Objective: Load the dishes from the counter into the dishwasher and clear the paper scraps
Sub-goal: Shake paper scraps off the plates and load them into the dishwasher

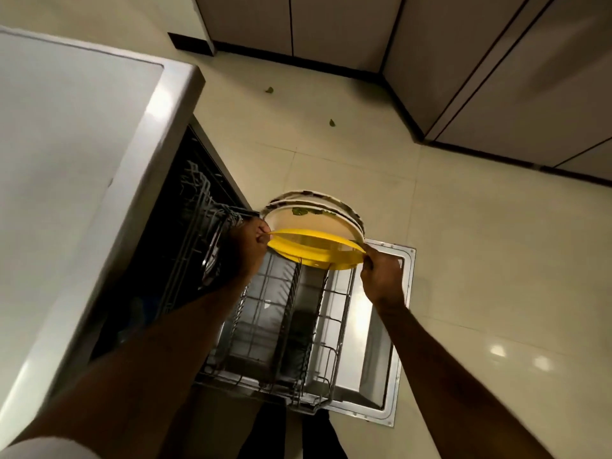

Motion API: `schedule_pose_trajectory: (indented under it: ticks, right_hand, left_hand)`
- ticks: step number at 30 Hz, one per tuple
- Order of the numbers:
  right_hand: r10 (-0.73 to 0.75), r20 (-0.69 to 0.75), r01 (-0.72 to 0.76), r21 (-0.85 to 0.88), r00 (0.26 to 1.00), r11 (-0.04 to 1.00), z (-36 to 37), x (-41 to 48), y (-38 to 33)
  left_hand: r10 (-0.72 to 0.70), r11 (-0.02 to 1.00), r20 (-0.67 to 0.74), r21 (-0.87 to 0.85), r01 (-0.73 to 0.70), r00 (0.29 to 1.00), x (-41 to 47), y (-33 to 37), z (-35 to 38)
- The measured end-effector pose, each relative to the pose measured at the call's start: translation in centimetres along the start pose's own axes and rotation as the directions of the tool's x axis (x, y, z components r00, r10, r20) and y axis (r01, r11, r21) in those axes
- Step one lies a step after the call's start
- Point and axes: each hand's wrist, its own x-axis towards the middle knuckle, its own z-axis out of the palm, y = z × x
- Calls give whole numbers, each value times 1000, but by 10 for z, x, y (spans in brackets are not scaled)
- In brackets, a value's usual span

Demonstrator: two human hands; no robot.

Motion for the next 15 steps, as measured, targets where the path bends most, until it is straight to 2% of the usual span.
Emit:
schedule_pose_trajectory:
  ticks: [9, 15]
  right_hand:
    - [14, -12, -15, -2, 1000, 1000, 32, -6, 15]
    - [80, 62, -80, -8, 995, 997, 38, -1, 15]
  left_hand:
    - [-82, 995, 118, -54, 89, 990, 5, -22, 33]
    - [-136, 983, 123, -107, 149, 983, 9, -28, 47]
